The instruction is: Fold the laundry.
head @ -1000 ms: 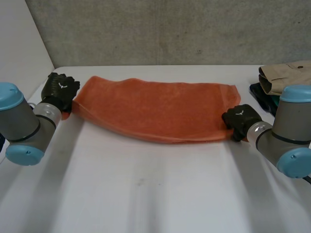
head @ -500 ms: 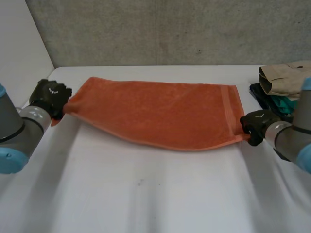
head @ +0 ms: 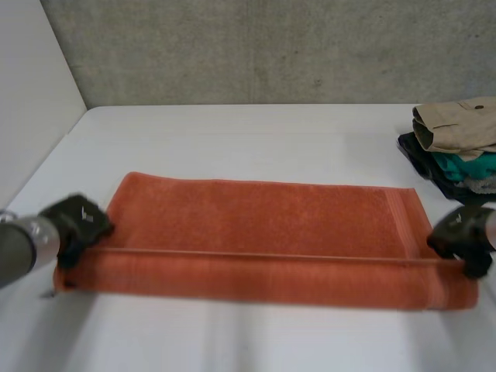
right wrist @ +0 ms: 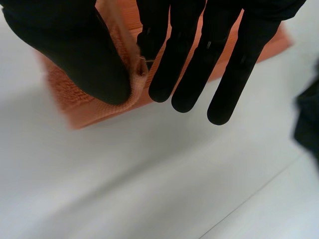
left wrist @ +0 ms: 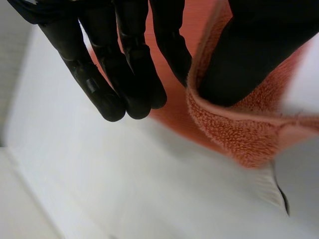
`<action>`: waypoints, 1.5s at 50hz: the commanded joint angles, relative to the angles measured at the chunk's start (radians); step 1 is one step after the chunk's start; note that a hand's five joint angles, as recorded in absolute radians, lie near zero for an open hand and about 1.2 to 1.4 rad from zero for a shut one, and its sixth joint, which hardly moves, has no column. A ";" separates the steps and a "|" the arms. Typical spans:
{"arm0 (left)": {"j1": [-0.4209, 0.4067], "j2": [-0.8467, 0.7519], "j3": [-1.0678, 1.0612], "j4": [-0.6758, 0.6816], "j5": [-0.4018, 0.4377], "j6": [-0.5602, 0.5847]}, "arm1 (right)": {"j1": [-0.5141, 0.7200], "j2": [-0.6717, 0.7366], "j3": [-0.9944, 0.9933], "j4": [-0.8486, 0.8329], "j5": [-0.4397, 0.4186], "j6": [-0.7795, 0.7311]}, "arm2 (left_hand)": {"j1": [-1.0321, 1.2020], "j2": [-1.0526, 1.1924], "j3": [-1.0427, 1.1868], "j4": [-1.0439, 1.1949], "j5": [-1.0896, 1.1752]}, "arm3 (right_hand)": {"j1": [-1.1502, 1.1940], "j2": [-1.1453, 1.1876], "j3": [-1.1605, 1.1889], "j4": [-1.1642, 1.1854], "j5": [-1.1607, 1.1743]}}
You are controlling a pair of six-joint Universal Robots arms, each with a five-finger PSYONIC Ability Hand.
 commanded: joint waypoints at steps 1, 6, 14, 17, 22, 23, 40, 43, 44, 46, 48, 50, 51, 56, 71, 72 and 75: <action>-0.063 -0.211 0.274 0.169 -0.023 -0.127 | 0.065 0.094 -0.104 -0.218 -0.001 0.190 | 0.225 0.197 0.206 0.197 0.244 | 0.267 0.217 0.208 0.200 0.233; -0.095 -0.351 0.425 0.248 -0.060 -0.159 | 0.088 0.145 -0.160 -0.335 0.019 0.241 | 0.225 0.197 0.206 0.197 0.244 | 0.267 0.217 0.208 0.200 0.233; -0.120 -0.465 0.742 0.340 -0.145 -0.104 | 0.128 0.205 -0.324 -0.601 0.068 0.275 | 0.225 0.197 0.206 0.197 0.244 | 0.267 0.217 0.208 0.200 0.233; -0.120 -0.425 0.831 0.405 -0.149 -0.135 | 0.137 0.180 -0.399 -0.711 0.097 0.319 | 0.225 0.197 0.206 0.197 0.244 | 0.267 0.217 0.208 0.200 0.233; -0.115 -0.214 0.934 0.635 -0.145 -0.398 | 0.153 0.033 -0.520 -0.940 0.162 0.469 | 0.225 0.197 0.206 0.197 0.244 | 0.267 0.217 0.208 0.200 0.233; -0.115 -0.188 0.942 0.662 -0.142 -0.438 | 0.156 0.014 -0.526 -0.958 0.168 0.495 | 0.225 0.197 0.206 0.197 0.244 | 0.267 0.217 0.208 0.200 0.233; -0.049 -0.210 0.798 0.493 -0.122 -0.551 | 0.170 -0.007 -0.459 -0.782 0.117 0.578 | 0.225 0.197 0.206 0.197 0.244 | 0.267 0.217 0.208 0.200 0.233; -0.038 -0.218 0.692 0.538 -0.060 -0.546 | 0.170 0.019 -0.409 -0.752 0.082 0.577 | 0.225 0.197 0.206 0.197 0.244 | 0.267 0.217 0.208 0.200 0.233; -0.037 -0.223 0.663 0.551 -0.047 -0.543 | 0.170 0.026 -0.393 -0.743 0.074 0.575 | 0.225 0.197 0.206 0.197 0.244 | 0.267 0.217 0.208 0.200 0.233; -0.034 -0.244 0.570 0.596 -0.008 -0.528 | 0.169 0.060 -0.353 -0.711 0.051 0.568 | 0.225 0.197 0.206 0.197 0.244 | 0.267 0.217 0.208 0.200 0.233; -0.034 -0.262 0.505 0.620 0.010 -0.509 | 0.168 0.088 -0.326 -0.682 0.041 0.552 | 0.225 0.197 0.206 0.197 0.244 | 0.267 0.217 0.208 0.200 0.233; -0.037 -0.296 0.408 0.657 0.038 -0.462 | 0.165 0.129 -0.290 -0.631 0.036 0.516 | 0.225 0.197 0.206 0.197 0.244 | 0.267 0.217 0.208 0.200 0.233; -0.040 -0.308 0.381 0.668 0.044 -0.440 | 0.163 0.141 -0.278 -0.614 0.036 0.499 | 0.225 0.197 0.206 0.197 0.244 | 0.267 0.217 0.208 0.200 0.233; -0.031 -0.361 0.224 0.683 0.061 -0.255 | 0.143 0.162 -0.181 -0.470 0.034 0.399 | 0.225 0.197 0.206 0.197 0.244 | 0.267 0.217 0.208 0.200 0.233; 0.123 -0.008 -0.149 0.116 0.019 0.141 | -0.016 -0.134 0.090 0.117 0.028 -0.041 | 0.225 0.197 0.206 0.197 0.244 | 0.267 0.217 0.208 0.200 0.233; 0.127 0.006 -0.152 0.087 0.024 0.150 | -0.021 -0.135 0.090 0.124 0.024 -0.069 | 0.225 0.197 0.206 0.197 0.244 | 0.267 0.217 0.208 0.200 0.233; 0.123 0.023 -0.140 0.010 0.045 0.180 | -0.022 -0.109 0.079 0.087 0.019 -0.080 | 0.225 0.197 0.206 0.197 0.244 | 0.267 0.217 0.208 0.200 0.233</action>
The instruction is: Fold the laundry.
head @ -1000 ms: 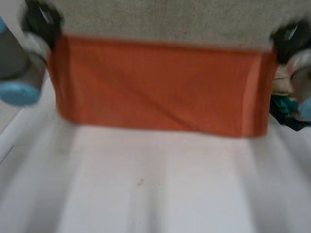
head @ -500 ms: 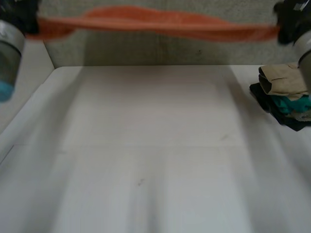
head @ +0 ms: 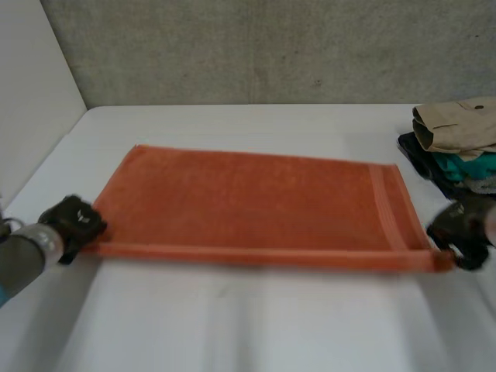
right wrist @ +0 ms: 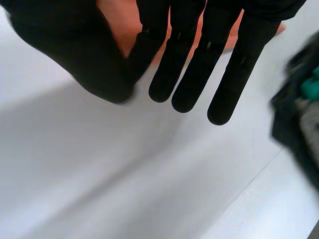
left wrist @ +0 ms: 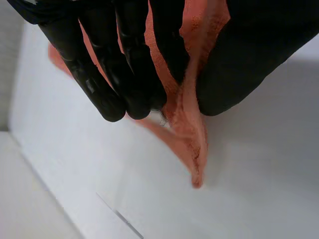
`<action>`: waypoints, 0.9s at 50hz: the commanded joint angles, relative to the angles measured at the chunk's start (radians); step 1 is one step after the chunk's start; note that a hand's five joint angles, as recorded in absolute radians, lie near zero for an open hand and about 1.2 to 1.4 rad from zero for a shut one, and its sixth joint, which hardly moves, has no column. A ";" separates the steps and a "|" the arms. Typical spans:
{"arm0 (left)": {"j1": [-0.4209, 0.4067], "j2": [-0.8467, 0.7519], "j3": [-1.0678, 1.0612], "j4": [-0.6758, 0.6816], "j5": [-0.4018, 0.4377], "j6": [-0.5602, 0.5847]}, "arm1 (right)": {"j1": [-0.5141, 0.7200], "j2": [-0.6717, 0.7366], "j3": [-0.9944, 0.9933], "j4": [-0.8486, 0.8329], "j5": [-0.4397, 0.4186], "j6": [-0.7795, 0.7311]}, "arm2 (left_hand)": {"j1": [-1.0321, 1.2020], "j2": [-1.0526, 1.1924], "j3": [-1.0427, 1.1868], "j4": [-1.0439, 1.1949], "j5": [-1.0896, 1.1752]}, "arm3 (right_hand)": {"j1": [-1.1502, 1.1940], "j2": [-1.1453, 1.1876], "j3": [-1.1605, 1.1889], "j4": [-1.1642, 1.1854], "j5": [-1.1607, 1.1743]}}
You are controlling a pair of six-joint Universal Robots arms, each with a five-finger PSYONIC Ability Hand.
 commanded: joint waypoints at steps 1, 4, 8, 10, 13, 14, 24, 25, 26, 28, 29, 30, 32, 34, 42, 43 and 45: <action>0.027 0.093 -0.006 -0.221 0.028 0.076 | -0.036 0.001 0.014 0.050 -0.009 -0.134 | 0.225 0.197 0.206 0.196 0.244 | 0.266 0.217 0.208 0.200 0.209; 0.001 0.069 0.081 -0.183 0.037 0.056 | -0.013 0.055 -0.030 -0.039 -0.007 -0.067 | 0.225 0.197 0.206 0.196 0.244 | 0.266 0.217 0.208 0.200 0.209; -0.054 -0.028 0.213 -0.074 0.017 -0.030 | 0.014 0.113 -0.070 -0.169 -0.006 0.038 | 0.225 0.197 0.206 0.196 0.244 | 0.266 0.217 0.208 0.200 0.209; -0.080 -0.100 0.299 -0.010 -0.007 -0.074 | 0.030 0.144 -0.090 -0.256 -0.007 0.087 | 0.225 0.197 0.206 0.196 0.244 | 0.266 0.217 0.208 0.200 0.209; -0.109 -0.192 0.412 0.044 -0.038 -0.119 | 0.054 0.181 -0.107 -0.344 -0.003 0.136 | 0.225 0.197 0.206 0.196 0.244 | 0.266 0.217 0.208 0.200 0.209; -0.114 -0.213 0.440 0.047 -0.046 -0.128 | 0.059 0.189 -0.110 -0.359 -0.001 0.147 | 0.225 0.197 0.206 0.196 0.244 | 0.266 0.217 0.208 0.200 0.209; -0.179 -0.280 0.551 -0.036 -0.124 -0.210 | 0.082 0.108 -0.023 -0.378 0.039 0.344 | 0.225 0.197 0.206 0.196 0.244 | -0.684 -0.734 -0.742 -0.750 -0.741; -0.180 -0.280 0.552 -0.034 -0.122 -0.213 | 0.085 0.085 -0.004 -0.373 0.037 0.367 | 0.225 0.197 0.206 0.196 0.244 | -0.706 -0.755 -0.764 -0.772 -0.763; -0.182 -0.280 0.552 -0.033 -0.125 -0.214 | 0.086 0.063 0.011 -0.370 0.036 0.383 | 0.225 0.197 0.206 0.196 0.244 | -0.718 -0.767 -0.776 -0.784 -0.775; -0.186 -0.283 0.558 -0.027 -0.129 -0.217 | 0.097 -0.015 0.049 -0.350 0.022 0.427 | 0.225 0.197 0.206 0.196 0.244 | -0.768 -0.817 -0.825 -0.834 -0.824; -0.188 -0.286 0.558 -0.027 -0.129 -0.219 | 0.102 -0.041 0.060 -0.341 0.017 0.441 | 0.225 0.197 0.206 0.196 0.244 | -0.777 -0.826 -0.834 -0.843 -0.833; -0.191 -0.287 0.560 -0.025 -0.129 -0.217 | 0.105 -0.067 0.071 -0.326 0.010 0.453 | 0.225 0.197 0.206 0.196 0.244 | -0.777 -0.826 -0.834 -0.843 -0.833; -0.194 -0.293 0.566 -0.025 -0.135 -0.219 | 0.120 -0.127 0.094 -0.239 -0.003 0.483 | 0.225 0.197 0.206 0.196 0.244 | -0.815 -0.864 -0.872 -0.881 -0.871; -0.198 -0.299 0.572 -0.025 -0.141 -0.220 | 0.139 -0.173 0.112 -0.121 -0.017 0.506 | 0.225 0.197 0.206 0.196 0.244 | -0.876 -0.926 -0.934 -0.942 -0.933; -0.209 -0.323 0.610 -0.030 -0.155 -0.224 | 0.252 -0.264 0.282 0.012 -0.075 0.564 | 0.225 0.197 0.206 0.196 0.244 | -0.862 -0.911 -0.920 -0.928 -0.919; -0.211 -0.327 0.620 -0.030 -0.159 -0.225 | 0.275 -0.273 0.325 -0.019 -0.078 0.555 | 0.225 0.197 0.206 0.196 0.244 | -0.859 -0.908 -0.917 -0.925 -0.916; -0.214 -0.332 0.630 -0.030 -0.164 -0.228 | 0.298 -0.279 0.368 -0.060 -0.072 0.543 | 0.225 0.197 0.206 0.196 0.244 | -0.841 -0.891 -0.899 -0.908 -0.898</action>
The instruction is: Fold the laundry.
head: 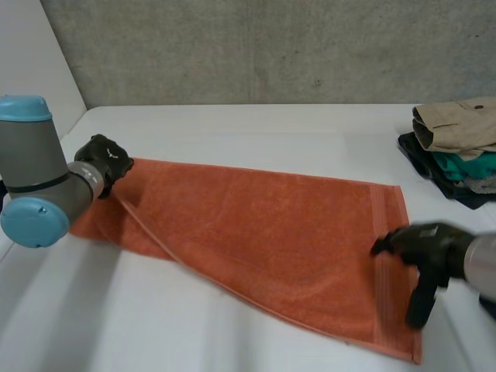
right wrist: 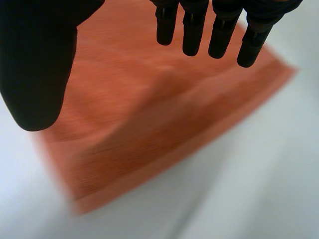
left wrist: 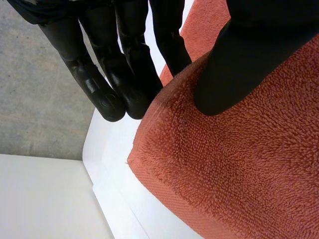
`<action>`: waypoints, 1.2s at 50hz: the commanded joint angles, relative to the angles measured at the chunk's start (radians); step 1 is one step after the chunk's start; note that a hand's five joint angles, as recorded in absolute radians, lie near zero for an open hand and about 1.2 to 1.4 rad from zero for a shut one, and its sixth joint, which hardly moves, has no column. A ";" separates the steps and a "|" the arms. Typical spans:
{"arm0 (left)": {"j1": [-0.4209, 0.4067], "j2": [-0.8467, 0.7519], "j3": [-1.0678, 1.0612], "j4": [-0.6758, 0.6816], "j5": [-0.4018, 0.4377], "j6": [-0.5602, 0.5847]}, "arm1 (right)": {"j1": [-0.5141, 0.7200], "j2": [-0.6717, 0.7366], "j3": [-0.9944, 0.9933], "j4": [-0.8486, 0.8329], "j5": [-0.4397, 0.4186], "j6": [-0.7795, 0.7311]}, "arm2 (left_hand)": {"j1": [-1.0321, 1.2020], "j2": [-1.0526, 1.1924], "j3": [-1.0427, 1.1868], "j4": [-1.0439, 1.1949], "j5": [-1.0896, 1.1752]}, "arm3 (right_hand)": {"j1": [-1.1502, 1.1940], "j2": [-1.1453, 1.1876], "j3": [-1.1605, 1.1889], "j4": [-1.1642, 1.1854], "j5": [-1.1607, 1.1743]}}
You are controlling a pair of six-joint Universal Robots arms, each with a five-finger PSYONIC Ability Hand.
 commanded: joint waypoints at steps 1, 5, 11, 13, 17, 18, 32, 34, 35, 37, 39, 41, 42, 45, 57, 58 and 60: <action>-0.010 -0.020 0.044 -0.005 -0.017 -0.007 | 0.104 -0.044 0.182 -0.083 -0.015 -0.018 | 0.225 0.197 0.206 0.196 0.238 | 0.014 0.017 0.024 0.018 0.045; -0.011 -0.030 0.069 -0.011 -0.034 -0.024 | 0.125 -0.045 0.268 -0.210 0.017 -0.058 | 0.225 0.197 0.206 0.196 0.238 | 0.066 0.070 0.077 0.070 0.098; -0.013 -0.048 0.105 -0.032 -0.047 -0.056 | 0.151 -0.031 0.364 -0.385 0.063 -0.087 | 0.225 0.197 0.206 0.196 0.238 | 0.172 0.175 0.183 0.176 0.204; -0.014 -0.053 0.113 -0.040 -0.048 -0.065 | 0.159 -0.022 0.383 -0.428 0.071 -0.089 | 0.225 0.197 0.206 0.196 0.238 | 0.201 0.205 0.212 0.205 0.233; -0.021 -0.060 0.125 -0.058 -0.053 -0.077 | 0.168 -0.011 0.418 -0.519 0.091 -0.083 | 0.225 0.197 0.206 0.196 0.238 | 0.237 0.240 0.247 0.241 0.268; -0.021 -0.062 0.128 -0.060 -0.054 -0.080 | 0.171 -0.008 0.429 -0.549 0.097 -0.083 | 0.225 0.197 0.206 0.196 0.238 | 0.286 0.289 0.297 0.290 0.318; -0.030 -0.059 0.131 -0.063 -0.065 -0.087 | 0.179 -0.004 0.470 -0.698 0.115 -0.083 | 0.225 0.197 0.206 0.196 0.238 | 0.627 0.630 0.638 0.631 0.659; -0.030 -0.059 0.128 -0.063 -0.067 -0.087 | 0.178 0.001 0.477 -0.734 0.127 -0.087 | 0.225 0.197 0.206 0.196 0.238 | 0.680 0.683 0.691 0.684 0.712; -0.030 -0.059 0.127 -0.063 -0.067 -0.087 | 0.179 0.002 0.478 -0.743 0.132 -0.089 | 0.225 0.197 0.206 0.196 0.238 | 0.683 0.686 0.694 0.687 0.715; -0.030 -0.057 0.125 -0.064 -0.068 -0.087 | 0.181 0.006 0.483 -0.763 0.146 -0.086 | 0.225 0.197 0.206 0.196 0.238 | 0.762 0.765 0.772 0.766 0.794; -0.030 -0.057 0.124 -0.065 -0.070 -0.087 | 0.181 0.002 0.484 -0.778 0.156 -0.083 | 0.225 0.197 0.206 0.196 0.238 | 0.847 0.850 0.858 0.851 0.879; -0.030 -0.054 0.121 -0.068 -0.073 -0.090 | 0.182 -0.001 0.484 -0.792 0.169 -0.086 | 0.225 0.197 0.206 0.196 0.238 | 0.991 0.994 1.001 0.995 1.022; -0.028 -0.053 0.121 -0.068 -0.073 -0.090 | 0.182 -0.001 0.483 -0.797 0.172 -0.083 | 0.225 0.197 0.206 0.196 0.238 | 1.078 1.082 1.089 1.083 1.110; -0.028 -0.047 0.119 -0.074 -0.073 -0.094 | 0.176 -0.010 0.472 -0.815 0.178 -0.083 | 0.225 0.197 0.206 0.196 0.238 | 1.115 1.118 1.126 1.119 1.147; -0.030 -0.004 0.082 -0.118 -0.048 -0.128 | 0.060 0.039 0.236 -0.775 0.146 -0.064 | 0.225 0.197 0.206 0.196 0.238 | 1.115 1.118 1.126 1.119 1.147; -0.030 -0.004 0.084 -0.115 -0.045 -0.131 | 0.047 0.059 0.210 -0.771 0.141 -0.066 | 0.225 0.197 0.206 0.196 0.238 | 1.115 1.118 1.126 1.119 1.147; -0.030 -0.010 0.093 -0.098 -0.039 -0.142 | 0.018 0.125 0.118 -0.752 0.120 -0.069 | 0.225 0.197 0.206 0.196 0.238 | 1.115 1.118 1.126 1.119 1.147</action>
